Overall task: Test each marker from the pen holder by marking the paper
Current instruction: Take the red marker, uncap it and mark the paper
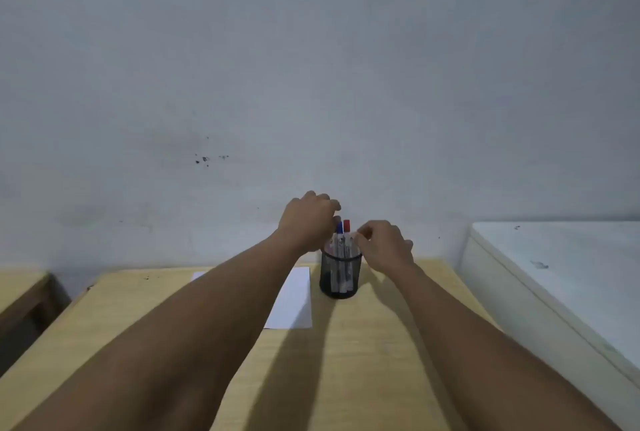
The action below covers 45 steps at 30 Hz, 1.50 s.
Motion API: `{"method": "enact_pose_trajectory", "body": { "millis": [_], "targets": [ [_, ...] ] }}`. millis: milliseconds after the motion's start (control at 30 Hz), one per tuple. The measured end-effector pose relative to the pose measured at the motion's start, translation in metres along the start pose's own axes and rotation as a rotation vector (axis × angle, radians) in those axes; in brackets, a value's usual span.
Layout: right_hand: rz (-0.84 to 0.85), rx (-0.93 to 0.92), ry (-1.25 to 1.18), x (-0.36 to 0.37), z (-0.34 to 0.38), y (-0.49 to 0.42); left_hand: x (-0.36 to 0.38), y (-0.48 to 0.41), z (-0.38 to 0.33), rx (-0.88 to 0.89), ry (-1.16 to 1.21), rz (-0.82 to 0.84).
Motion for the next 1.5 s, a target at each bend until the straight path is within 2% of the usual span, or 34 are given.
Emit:
{"method": "enact_pose_trajectory", "body": {
  "millis": [133,333,667,867,1133,1233,1333,1500],
  "targets": [
    [0.064,0.083,-0.005,0.012,-0.004,-0.019,0.02,-0.016,-0.006,-0.026,0.008,0.071],
    [0.116,0.111,-0.064,0.026,-0.012,-0.026,0.037,-0.018,-0.01,-0.066,0.002,0.114],
    [0.091,0.123,-0.174,0.021,-0.003,-0.024,0.035,-0.023,-0.002,-0.201,0.232,0.022],
    [0.098,0.068,-0.392,-0.009,0.021,-0.022,-0.009,-0.029,0.002,-0.358,0.581,0.001],
    [0.203,0.043,-0.638,-0.07,0.077,0.023,-0.114,-0.001,0.036,-0.613,0.852,-0.215],
    [0.217,0.105,-0.785,-0.081,0.089,0.033,-0.136,0.023,0.057,-0.731,1.022,-0.243],
    [0.226,0.222,-0.97,-0.086,0.099,0.039,-0.146,0.047,0.073,-0.729,1.068,-0.154],
    [0.234,0.412,-1.32,-0.071,0.117,0.047,-0.148,0.069,0.081,-0.586,0.969,-0.058]
  ]
}}
Point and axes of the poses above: each hand's wrist, its own y-axis away from the middle knuckle, its own x-axis out of the palm, z = x × y, the point moved 3 cm from there along -y, towards the middle knuckle, and after that the axes turned 9 degrees about -z, right-handed, at the moved point
